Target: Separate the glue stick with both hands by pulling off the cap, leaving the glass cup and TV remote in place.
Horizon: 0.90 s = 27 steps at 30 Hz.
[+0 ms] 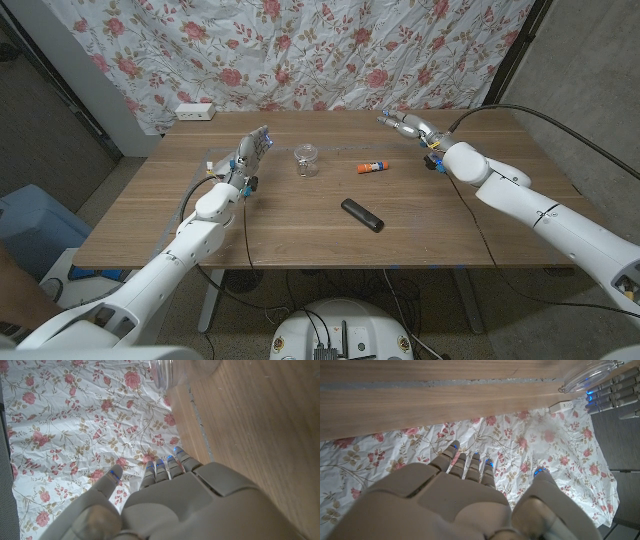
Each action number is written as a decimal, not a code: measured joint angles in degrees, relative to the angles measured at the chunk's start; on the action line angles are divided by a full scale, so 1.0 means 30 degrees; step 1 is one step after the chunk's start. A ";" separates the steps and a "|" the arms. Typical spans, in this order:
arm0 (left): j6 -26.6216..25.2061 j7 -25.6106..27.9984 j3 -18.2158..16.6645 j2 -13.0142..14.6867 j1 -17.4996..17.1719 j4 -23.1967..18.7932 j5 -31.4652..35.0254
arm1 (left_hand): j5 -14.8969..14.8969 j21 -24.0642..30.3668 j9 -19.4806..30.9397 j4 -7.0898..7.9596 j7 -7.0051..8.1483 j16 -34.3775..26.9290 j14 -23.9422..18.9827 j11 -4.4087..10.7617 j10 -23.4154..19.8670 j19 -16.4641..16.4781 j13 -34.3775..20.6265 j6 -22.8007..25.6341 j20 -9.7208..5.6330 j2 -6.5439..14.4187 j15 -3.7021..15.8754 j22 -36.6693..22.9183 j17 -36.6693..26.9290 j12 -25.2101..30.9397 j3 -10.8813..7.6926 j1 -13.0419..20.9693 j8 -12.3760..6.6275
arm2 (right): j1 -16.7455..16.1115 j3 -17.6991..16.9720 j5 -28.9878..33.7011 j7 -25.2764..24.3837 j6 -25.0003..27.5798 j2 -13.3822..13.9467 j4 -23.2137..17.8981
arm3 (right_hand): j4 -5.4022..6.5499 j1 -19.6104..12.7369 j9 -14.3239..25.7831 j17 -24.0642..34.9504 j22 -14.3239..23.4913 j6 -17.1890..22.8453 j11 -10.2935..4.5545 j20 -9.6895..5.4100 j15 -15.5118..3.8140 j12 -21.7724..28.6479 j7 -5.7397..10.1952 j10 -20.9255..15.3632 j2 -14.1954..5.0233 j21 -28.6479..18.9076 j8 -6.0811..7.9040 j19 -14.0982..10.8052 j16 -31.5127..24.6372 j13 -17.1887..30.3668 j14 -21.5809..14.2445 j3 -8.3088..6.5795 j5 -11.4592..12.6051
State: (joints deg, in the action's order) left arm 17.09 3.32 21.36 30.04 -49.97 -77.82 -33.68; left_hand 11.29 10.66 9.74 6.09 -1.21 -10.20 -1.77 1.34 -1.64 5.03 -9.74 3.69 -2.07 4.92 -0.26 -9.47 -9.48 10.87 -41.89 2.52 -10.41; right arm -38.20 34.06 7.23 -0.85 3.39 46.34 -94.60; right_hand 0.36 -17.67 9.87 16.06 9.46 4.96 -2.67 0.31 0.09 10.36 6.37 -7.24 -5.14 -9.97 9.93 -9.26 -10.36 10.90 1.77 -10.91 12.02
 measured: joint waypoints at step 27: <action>-0.0075 0.2002 -0.0415 0.0055 -0.0920 -0.1255 0.0698 | 0.0000 0.0000 -0.0001 0.0073 0.0128 0.0000 -0.0474 0.0374 -0.0789 0.0000 0.0002 0.0687 0.0002 -0.0055 0.0325 0.0002 0.0004 0.0130 0.0073 -0.0259 -0.0138 | 0.3110 0.2094 0.4502 0.6280 0.2515 0.1327 -0.1366 | -0.3236 -0.3340 0.0138 -0.0919 -0.0001 -0.2693 -0.0103 0.1475 0.1270 0.0086 0.0441 0.0852 0.1331 0.0000 0.0085 0.1048 -0.0154 0.0058 0.1531 -0.1027 -0.0405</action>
State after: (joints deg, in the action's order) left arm 16.87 9.33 20.12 30.21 -52.73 -81.58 -31.58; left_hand 11.29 10.66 9.73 6.31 -0.82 -10.20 -3.19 2.46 -4.00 5.03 -9.73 5.75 -2.06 4.75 0.71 -9.46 -9.47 11.26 -41.67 1.75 -10.82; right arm -28.87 40.35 20.74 17.99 10.94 50.32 -98.70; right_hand -9.35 -27.69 10.28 13.30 9.46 -3.12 -2.98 4.74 3.90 10.62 7.70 -4.68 -1.15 -9.97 10.18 -6.11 -10.82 11.08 6.36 -13.99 10.80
